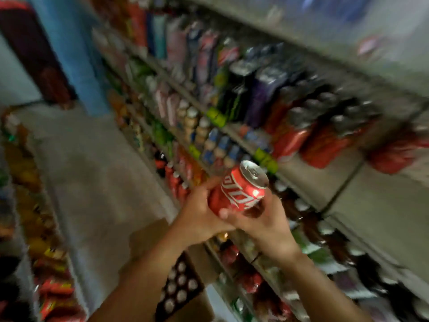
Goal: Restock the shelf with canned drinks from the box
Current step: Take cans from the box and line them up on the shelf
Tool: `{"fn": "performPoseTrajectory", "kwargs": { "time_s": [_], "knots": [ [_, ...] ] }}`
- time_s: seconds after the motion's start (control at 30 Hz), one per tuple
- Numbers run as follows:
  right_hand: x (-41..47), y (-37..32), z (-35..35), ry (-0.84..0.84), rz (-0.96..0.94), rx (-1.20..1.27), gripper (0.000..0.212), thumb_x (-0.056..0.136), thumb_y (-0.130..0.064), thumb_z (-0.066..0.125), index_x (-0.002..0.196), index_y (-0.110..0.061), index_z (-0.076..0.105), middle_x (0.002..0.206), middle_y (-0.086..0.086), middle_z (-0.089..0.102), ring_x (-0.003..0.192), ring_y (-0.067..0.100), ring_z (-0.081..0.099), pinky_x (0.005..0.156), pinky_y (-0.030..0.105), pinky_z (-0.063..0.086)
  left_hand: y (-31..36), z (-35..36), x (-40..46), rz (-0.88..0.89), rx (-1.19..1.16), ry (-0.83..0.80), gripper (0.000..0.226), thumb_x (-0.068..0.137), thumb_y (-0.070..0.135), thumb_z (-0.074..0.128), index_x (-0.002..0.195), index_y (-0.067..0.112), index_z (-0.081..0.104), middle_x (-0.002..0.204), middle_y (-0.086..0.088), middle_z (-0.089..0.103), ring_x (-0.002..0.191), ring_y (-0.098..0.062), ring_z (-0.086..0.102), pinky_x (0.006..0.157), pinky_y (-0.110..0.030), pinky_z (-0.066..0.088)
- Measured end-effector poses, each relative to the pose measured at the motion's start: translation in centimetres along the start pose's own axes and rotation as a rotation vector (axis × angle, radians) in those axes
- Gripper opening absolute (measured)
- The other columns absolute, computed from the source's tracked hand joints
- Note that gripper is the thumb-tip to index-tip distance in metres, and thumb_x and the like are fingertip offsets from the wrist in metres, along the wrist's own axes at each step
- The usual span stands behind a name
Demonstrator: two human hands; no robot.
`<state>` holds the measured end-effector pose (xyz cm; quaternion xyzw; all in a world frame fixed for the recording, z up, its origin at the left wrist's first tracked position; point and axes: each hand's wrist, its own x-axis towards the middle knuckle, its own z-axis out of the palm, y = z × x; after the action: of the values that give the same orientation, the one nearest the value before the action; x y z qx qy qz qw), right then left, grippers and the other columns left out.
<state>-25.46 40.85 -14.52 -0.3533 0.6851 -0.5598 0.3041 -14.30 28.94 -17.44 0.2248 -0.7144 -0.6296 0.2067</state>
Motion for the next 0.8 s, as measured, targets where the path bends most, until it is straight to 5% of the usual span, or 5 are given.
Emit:
{"fn": "performPoseTrajectory", "kwargs": {
  "time_s": [0.13,0.27,0.4,0.6,0.8],
  "knots": [
    [-2.1,-4.2,-6.3,0.236,-0.049,-0.038,0.052,0.060,-0.017,0.090,0.107,-0.009,0.069,0.092,0.000,0.077,0.085,0.015,0.074,0.072,0.020,0.056,5.6,5.1,3.5,0.130,0.054,-0.166,0.080,0.057,-0.008,0.087,0.119,0.028,0.051,0.107,0.008,0.069,0.098,0.005,0.066,0.079,-0.012,0.050],
    [-2.8,-5.4,-11.3,0.433,-0.042,-0.134,0.054,0.057,-0.022,0.094,0.104,-0.028,0.066,0.088,-0.014,0.076,0.082,-0.002,0.071,0.072,0.016,0.056,8.5,9.1,6.8,0.219,0.126,-0.337,0.091,0.055,0.016,0.094,0.130,0.040,0.048,0.123,0.007,0.066,0.114,-0.008,0.064,0.093,-0.030,0.053],
    [-2.5,-4.7,-15.7,0.617,0.001,-0.276,0.055,0.058,-0.025,0.094,0.096,-0.040,0.056,0.078,-0.028,0.064,0.079,-0.012,0.064,0.068,0.007,0.050,9.5,11.8,9.2,0.369,0.534,-0.380,0.062,0.069,0.044,0.084,0.124,0.035,0.056,0.117,0.018,0.057,0.113,-0.002,0.055,0.093,-0.019,0.046],
    [-0.4,-1.6,-21.2,0.742,0.084,-0.422,0.066,0.060,-0.024,0.092,0.118,-0.017,0.061,0.097,-0.005,0.066,0.083,0.012,0.064,0.057,0.003,0.039,8.5,14.2,11.2,0.438,0.965,-0.519,0.062,0.085,0.054,0.064,0.138,0.024,0.050,0.141,0.005,0.053,0.130,-0.015,0.048,0.104,-0.026,0.039],
    [1.0,-0.5,-23.8,0.831,0.118,-0.314,0.062,0.060,-0.013,0.093,0.112,-0.013,0.061,0.086,-0.012,0.061,0.072,-0.006,0.055,0.053,0.000,0.042,8.6,14.5,12.7,0.460,1.040,-0.557,0.055,0.087,0.059,0.058,0.131,0.026,0.058,0.136,0.010,0.055,0.125,-0.013,0.050,0.102,-0.028,0.042]
  ]
}}
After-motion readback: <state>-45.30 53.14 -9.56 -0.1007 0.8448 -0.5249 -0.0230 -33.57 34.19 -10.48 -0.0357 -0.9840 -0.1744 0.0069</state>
